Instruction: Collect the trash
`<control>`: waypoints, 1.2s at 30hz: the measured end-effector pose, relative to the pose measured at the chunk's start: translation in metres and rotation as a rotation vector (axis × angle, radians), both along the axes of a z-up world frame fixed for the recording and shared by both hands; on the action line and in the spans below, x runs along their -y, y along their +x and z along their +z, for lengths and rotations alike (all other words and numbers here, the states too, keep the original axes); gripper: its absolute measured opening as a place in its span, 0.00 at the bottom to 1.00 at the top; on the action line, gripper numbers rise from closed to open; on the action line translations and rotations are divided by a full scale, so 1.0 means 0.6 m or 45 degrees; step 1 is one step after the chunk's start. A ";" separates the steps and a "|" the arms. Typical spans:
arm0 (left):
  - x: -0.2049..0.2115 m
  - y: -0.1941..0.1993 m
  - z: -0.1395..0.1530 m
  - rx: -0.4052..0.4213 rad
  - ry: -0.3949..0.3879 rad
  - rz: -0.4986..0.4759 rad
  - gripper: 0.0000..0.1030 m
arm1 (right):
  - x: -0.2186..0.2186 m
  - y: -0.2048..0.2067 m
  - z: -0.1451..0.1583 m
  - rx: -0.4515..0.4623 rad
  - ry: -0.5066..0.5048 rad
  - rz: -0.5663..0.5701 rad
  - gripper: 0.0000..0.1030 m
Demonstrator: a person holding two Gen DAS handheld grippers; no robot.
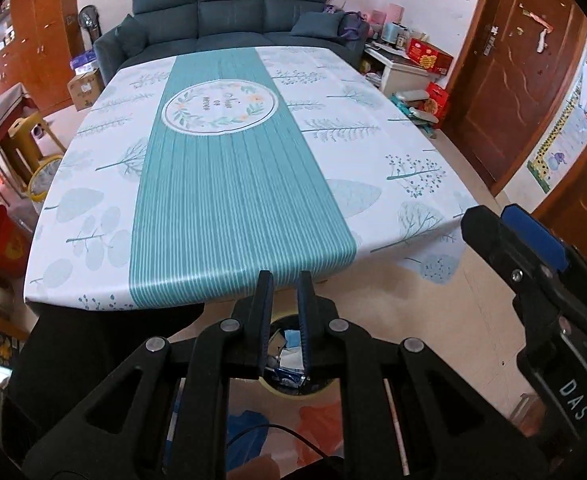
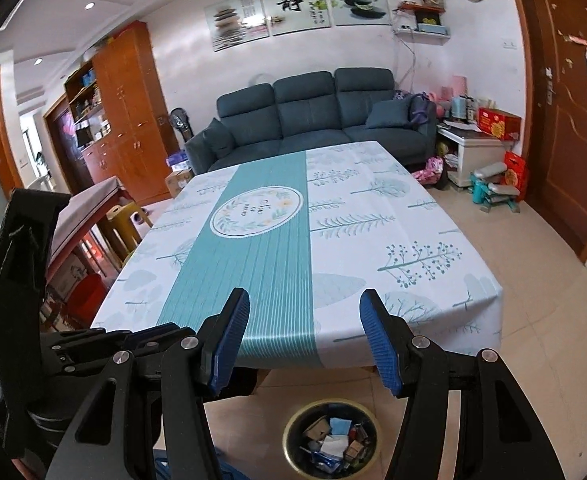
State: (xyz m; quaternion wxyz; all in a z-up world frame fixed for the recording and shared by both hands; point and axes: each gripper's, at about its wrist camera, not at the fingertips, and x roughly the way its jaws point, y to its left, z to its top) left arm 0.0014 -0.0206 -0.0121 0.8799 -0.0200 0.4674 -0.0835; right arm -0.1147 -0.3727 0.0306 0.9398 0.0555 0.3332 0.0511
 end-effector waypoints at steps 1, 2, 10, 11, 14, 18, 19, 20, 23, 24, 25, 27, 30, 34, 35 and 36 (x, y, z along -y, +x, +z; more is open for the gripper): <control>-0.002 0.000 -0.001 -0.010 0.001 0.017 0.09 | -0.002 0.000 0.000 0.003 -0.001 0.017 0.57; -0.002 0.003 -0.002 -0.017 0.003 0.031 0.09 | -0.005 0.001 0.000 0.007 -0.001 0.037 0.57; -0.009 0.001 0.002 0.002 0.016 0.093 0.09 | -0.008 0.009 -0.005 0.005 0.002 0.076 0.57; -0.010 0.001 0.002 0.005 0.014 0.095 0.09 | -0.008 0.009 -0.006 0.004 0.004 0.076 0.57; -0.012 0.000 0.002 0.009 0.017 0.107 0.09 | -0.007 0.010 -0.007 0.004 0.007 0.080 0.57; -0.013 0.001 0.001 0.003 0.021 0.112 0.09 | -0.008 0.009 -0.007 0.010 0.010 0.087 0.57; -0.013 0.001 0.001 0.006 0.023 0.114 0.09 | -0.008 0.009 -0.008 0.011 0.010 0.088 0.57; -0.012 0.001 0.002 0.007 0.023 0.114 0.09 | -0.008 0.009 -0.009 0.013 0.013 0.089 0.57; -0.013 0.000 0.002 0.009 0.026 0.117 0.09 | -0.008 0.007 -0.010 0.017 0.020 0.089 0.57; -0.013 0.001 0.002 0.009 0.028 0.119 0.09 | -0.008 0.007 -0.009 0.016 0.018 0.089 0.57; -0.013 0.001 0.002 0.007 0.029 0.119 0.09 | -0.007 0.007 -0.009 0.016 0.017 0.089 0.57; -0.012 0.000 0.001 0.002 0.037 0.118 0.09 | -0.007 0.007 -0.009 0.019 0.018 0.087 0.57; -0.012 0.000 -0.001 0.000 0.048 0.117 0.09 | -0.007 0.006 -0.010 0.018 0.016 0.085 0.58; -0.010 0.000 -0.001 0.005 0.048 0.115 0.09 | -0.007 0.006 -0.010 0.016 0.017 0.083 0.59; -0.010 -0.001 -0.002 0.006 0.049 0.114 0.09 | -0.007 0.006 -0.010 0.015 0.016 0.084 0.59; -0.010 -0.001 -0.002 0.006 0.050 0.112 0.09 | -0.008 0.007 -0.011 0.015 0.016 0.084 0.59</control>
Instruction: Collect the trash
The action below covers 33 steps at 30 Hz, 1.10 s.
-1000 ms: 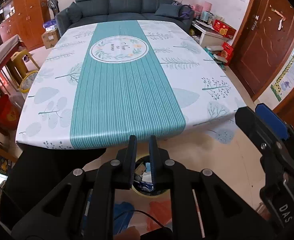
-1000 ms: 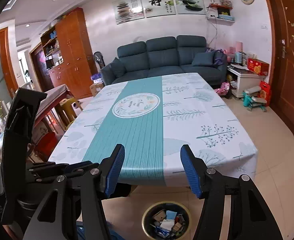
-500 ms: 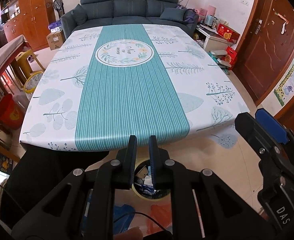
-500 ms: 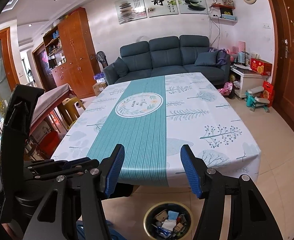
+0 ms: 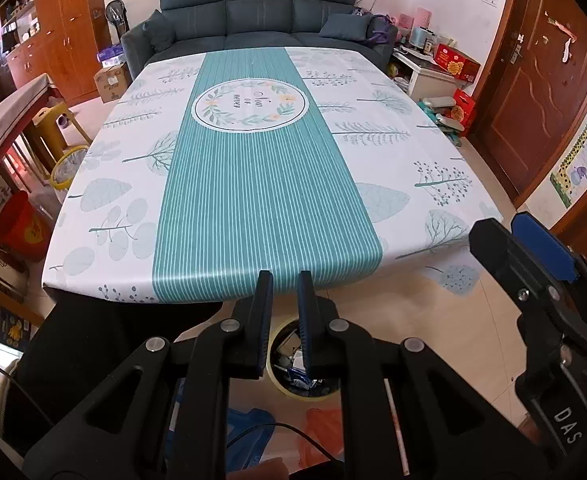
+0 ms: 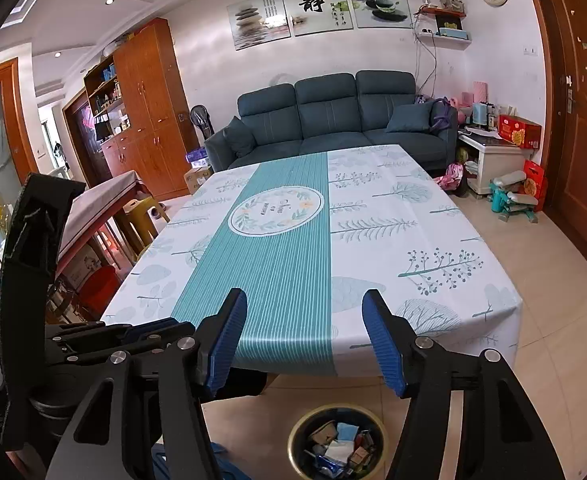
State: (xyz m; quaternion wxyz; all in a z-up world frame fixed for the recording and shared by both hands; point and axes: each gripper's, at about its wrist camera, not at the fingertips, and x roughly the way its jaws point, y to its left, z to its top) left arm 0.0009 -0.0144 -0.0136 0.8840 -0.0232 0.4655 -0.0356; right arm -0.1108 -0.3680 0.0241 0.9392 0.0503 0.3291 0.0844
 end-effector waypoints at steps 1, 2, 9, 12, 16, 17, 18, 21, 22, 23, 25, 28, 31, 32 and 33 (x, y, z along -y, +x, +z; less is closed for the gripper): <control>0.001 0.001 0.001 -0.002 -0.001 0.001 0.09 | 0.000 0.000 0.000 0.000 0.002 -0.001 0.59; 0.001 0.001 0.000 -0.003 0.000 0.000 0.09 | 0.000 0.000 0.000 0.000 0.004 -0.002 0.59; 0.002 0.001 0.000 -0.002 0.004 -0.003 0.09 | -0.003 0.002 -0.003 -0.004 0.005 0.001 0.60; 0.002 0.003 -0.001 -0.003 0.008 -0.008 0.09 | -0.003 0.002 -0.004 -0.005 0.007 0.001 0.60; 0.004 0.002 0.000 0.002 0.008 -0.006 0.09 | -0.005 0.002 -0.006 -0.007 0.008 0.004 0.60; 0.004 0.002 0.000 0.005 0.011 -0.007 0.09 | -0.005 0.002 -0.006 -0.008 0.007 0.004 0.60; 0.003 0.003 0.000 0.008 0.012 -0.009 0.09 | -0.005 0.002 -0.006 -0.007 0.007 0.003 0.60; -0.001 0.008 0.001 0.009 0.014 -0.020 0.09 | -0.004 0.003 -0.006 -0.008 0.009 0.003 0.60; -0.001 0.008 0.001 0.010 0.015 -0.018 0.09 | -0.004 0.003 -0.006 -0.009 0.009 0.003 0.60; -0.002 0.009 0.001 0.010 0.016 -0.018 0.09 | -0.005 0.003 -0.007 -0.010 0.012 0.002 0.60; -0.001 0.008 0.001 0.008 0.014 -0.018 0.09 | -0.008 0.003 -0.010 -0.012 0.011 0.005 0.60; -0.004 0.013 0.002 0.005 0.016 -0.021 0.09 | -0.010 0.002 -0.011 -0.013 0.009 0.004 0.60; -0.008 0.016 0.001 -0.003 0.019 -0.024 0.09 | -0.011 0.005 -0.011 -0.014 0.010 0.004 0.60; -0.010 0.018 0.000 -0.009 0.022 -0.024 0.10 | -0.013 0.006 -0.014 -0.017 0.010 0.005 0.60; -0.011 0.020 -0.002 -0.014 0.023 -0.027 0.11 | -0.013 0.006 -0.014 -0.017 0.009 0.005 0.60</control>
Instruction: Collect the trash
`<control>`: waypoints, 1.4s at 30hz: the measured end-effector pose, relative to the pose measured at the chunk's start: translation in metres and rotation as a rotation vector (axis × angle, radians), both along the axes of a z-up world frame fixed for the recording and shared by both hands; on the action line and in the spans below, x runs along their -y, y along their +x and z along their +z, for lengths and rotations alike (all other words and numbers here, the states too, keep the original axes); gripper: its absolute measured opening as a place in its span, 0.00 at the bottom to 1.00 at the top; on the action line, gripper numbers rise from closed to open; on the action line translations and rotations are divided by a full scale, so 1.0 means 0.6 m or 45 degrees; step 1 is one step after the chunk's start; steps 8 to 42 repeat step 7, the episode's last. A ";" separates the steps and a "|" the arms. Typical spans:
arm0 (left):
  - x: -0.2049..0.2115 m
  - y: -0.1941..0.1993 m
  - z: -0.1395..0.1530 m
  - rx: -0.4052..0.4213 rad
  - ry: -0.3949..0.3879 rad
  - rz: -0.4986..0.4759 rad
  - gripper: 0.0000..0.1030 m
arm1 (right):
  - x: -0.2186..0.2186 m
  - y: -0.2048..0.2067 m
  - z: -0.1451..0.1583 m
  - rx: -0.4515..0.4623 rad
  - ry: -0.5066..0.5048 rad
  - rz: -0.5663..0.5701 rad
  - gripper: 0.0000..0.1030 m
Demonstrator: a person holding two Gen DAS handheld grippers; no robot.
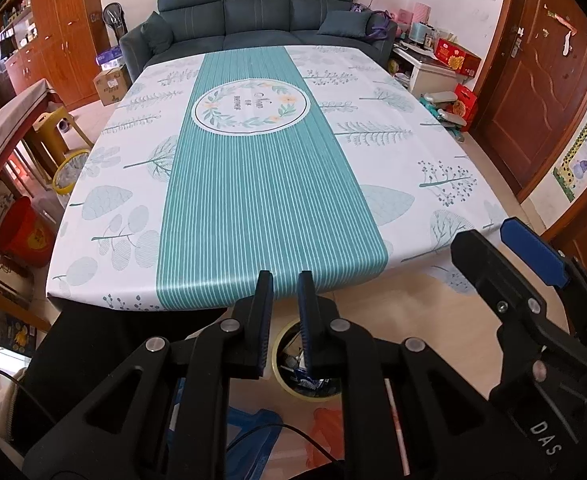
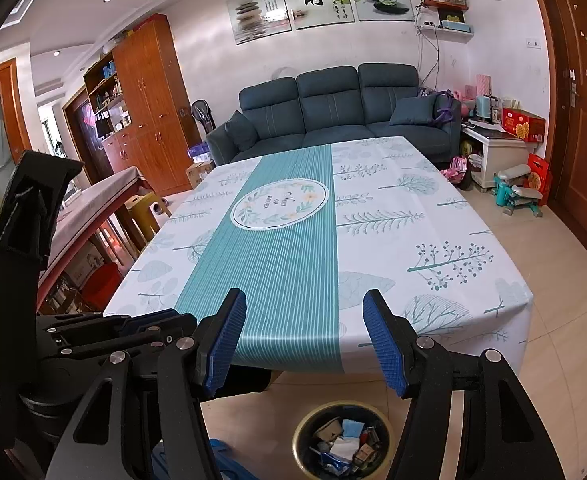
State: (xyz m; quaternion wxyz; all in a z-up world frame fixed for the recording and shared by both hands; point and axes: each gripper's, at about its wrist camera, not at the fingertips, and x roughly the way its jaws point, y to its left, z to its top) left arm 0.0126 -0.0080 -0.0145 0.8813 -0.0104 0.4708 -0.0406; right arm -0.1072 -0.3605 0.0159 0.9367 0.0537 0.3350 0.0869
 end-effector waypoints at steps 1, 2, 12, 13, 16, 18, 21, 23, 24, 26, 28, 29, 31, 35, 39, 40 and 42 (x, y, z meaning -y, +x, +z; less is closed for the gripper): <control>-0.001 0.002 -0.002 -0.006 0.002 -0.001 0.11 | -0.003 -0.001 -0.002 -0.001 -0.001 0.000 0.60; -0.003 0.002 -0.003 -0.011 0.002 -0.001 0.11 | -0.004 0.001 -0.004 -0.003 -0.001 0.001 0.60; -0.007 0.007 -0.009 -0.029 0.004 -0.011 0.11 | -0.011 0.005 -0.011 -0.017 -0.006 0.003 0.60; -0.007 0.007 -0.009 -0.029 0.004 -0.011 0.11 | -0.011 0.005 -0.011 -0.017 -0.006 0.003 0.60; -0.007 0.007 -0.009 -0.029 0.004 -0.011 0.11 | -0.011 0.005 -0.011 -0.017 -0.006 0.003 0.60; -0.007 0.007 -0.009 -0.029 0.004 -0.011 0.11 | -0.011 0.005 -0.011 -0.017 -0.006 0.003 0.60; -0.007 0.007 -0.009 -0.029 0.004 -0.011 0.11 | -0.011 0.005 -0.011 -0.017 -0.006 0.003 0.60; -0.007 0.007 -0.009 -0.029 0.004 -0.011 0.11 | -0.011 0.005 -0.011 -0.017 -0.006 0.003 0.60; -0.007 0.007 -0.009 -0.029 0.004 -0.011 0.11 | -0.011 0.005 -0.011 -0.017 -0.006 0.003 0.60; -0.007 0.007 -0.009 -0.029 0.004 -0.011 0.11 | -0.011 0.005 -0.011 -0.017 -0.006 0.003 0.60; -0.007 0.007 -0.009 -0.029 0.004 -0.011 0.11 | -0.011 0.005 -0.011 -0.017 -0.006 0.003 0.60; -0.007 0.007 -0.009 -0.029 0.004 -0.011 0.11 | -0.011 0.005 -0.011 -0.017 -0.006 0.003 0.60; -0.007 0.007 -0.009 -0.029 0.004 -0.011 0.11 | -0.011 0.005 -0.011 -0.017 -0.006 0.003 0.60; -0.007 0.007 -0.009 -0.029 0.004 -0.011 0.11 | -0.011 0.005 -0.011 -0.017 -0.006 0.003 0.60; -0.007 0.007 -0.009 -0.029 0.004 -0.011 0.11 | -0.011 0.005 -0.011 -0.017 -0.006 0.003 0.60; -0.007 0.007 -0.009 -0.029 0.004 -0.011 0.11 | -0.011 0.005 -0.011 -0.017 -0.006 0.003 0.60; -0.007 0.007 -0.009 -0.029 0.004 -0.011 0.11 | -0.011 0.005 -0.011 -0.017 -0.006 0.003 0.60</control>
